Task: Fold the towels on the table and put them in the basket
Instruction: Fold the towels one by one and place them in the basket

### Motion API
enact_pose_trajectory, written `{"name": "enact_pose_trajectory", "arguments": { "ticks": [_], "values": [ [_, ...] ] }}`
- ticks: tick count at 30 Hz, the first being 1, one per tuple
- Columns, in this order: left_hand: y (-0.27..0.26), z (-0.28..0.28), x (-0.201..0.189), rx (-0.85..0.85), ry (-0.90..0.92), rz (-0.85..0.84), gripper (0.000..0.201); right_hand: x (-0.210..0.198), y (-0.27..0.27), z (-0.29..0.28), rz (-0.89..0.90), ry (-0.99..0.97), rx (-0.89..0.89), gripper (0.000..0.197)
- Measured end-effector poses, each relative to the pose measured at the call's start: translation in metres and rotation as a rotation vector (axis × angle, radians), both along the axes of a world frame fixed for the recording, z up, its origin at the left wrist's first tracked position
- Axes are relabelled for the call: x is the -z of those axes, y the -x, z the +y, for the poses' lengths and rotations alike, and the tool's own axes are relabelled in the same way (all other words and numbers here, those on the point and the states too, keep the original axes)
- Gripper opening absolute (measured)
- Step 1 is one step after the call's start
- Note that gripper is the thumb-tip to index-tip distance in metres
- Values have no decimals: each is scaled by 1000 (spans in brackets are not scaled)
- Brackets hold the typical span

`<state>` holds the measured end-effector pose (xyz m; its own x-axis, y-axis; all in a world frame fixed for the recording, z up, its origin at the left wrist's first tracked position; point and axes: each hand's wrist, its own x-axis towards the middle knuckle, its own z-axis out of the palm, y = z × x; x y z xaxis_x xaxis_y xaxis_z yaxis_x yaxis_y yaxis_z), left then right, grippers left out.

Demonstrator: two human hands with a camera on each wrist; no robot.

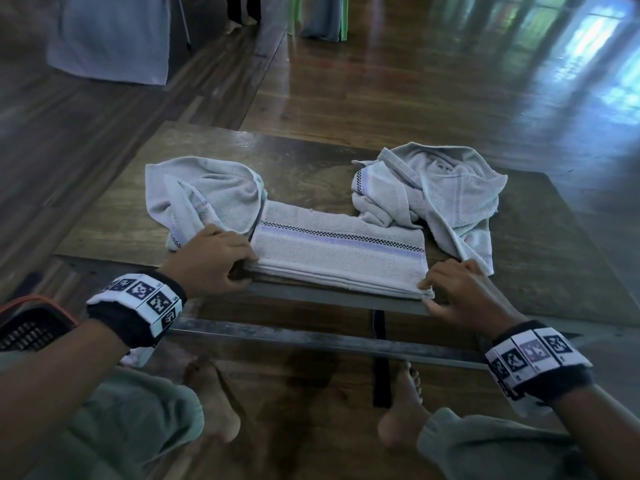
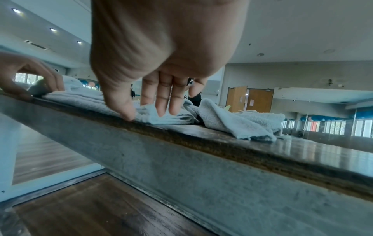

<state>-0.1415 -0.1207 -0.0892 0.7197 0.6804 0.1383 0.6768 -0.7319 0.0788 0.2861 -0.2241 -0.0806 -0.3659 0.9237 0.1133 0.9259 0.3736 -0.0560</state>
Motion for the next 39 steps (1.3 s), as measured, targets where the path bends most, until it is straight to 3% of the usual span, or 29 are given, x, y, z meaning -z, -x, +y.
{"name": "enact_pose_trajectory", "arguments": {
  "ticks": [5, 9, 11, 14, 16, 23, 26, 29, 32, 34, 39],
  "values": [
    [-5, 0, -6, 25, 4, 40, 37, 1, -2, 2, -64, 16, -34, 32],
    [-5, -1, -9, 69, 10, 65, 30, 1, -1, 2, -30, 8, -43, 31],
    [-2, 1, -12, 48, 31, 0, 22, -1, -4, 4, 24, 14, -21, 28],
    [2, 2, -27, -30, 135, -231, 29, -9, -9, 5, 197, 13, 15, 18],
    [1, -1, -43, -112, 218, -374, 24, -22, -6, 4, 361, 2, 62, 16],
    [6, 1, -93, -187, 373, -509, 12, -74, -7, 12, 724, 85, 201, 19],
    [0, 6, -90, -172, 365, -474, 7, -74, -9, 24, 682, 163, 262, 20],
    [-12, 16, -71, -138, 363, -340, 18, -61, -7, 40, 554, 270, 355, 17],
    [-21, 31, -46, -154, 311, -217, 11, -45, -4, 50, 483, 330, 415, 9],
    [-26, 40, -36, -208, 235, -187, 5, -39, -4, 57, 465, 325, 446, 13],
    [-37, 55, -30, -316, 54, -194, 13, -26, -2, 70, 460, 196, 460, 17]
  ]
}}
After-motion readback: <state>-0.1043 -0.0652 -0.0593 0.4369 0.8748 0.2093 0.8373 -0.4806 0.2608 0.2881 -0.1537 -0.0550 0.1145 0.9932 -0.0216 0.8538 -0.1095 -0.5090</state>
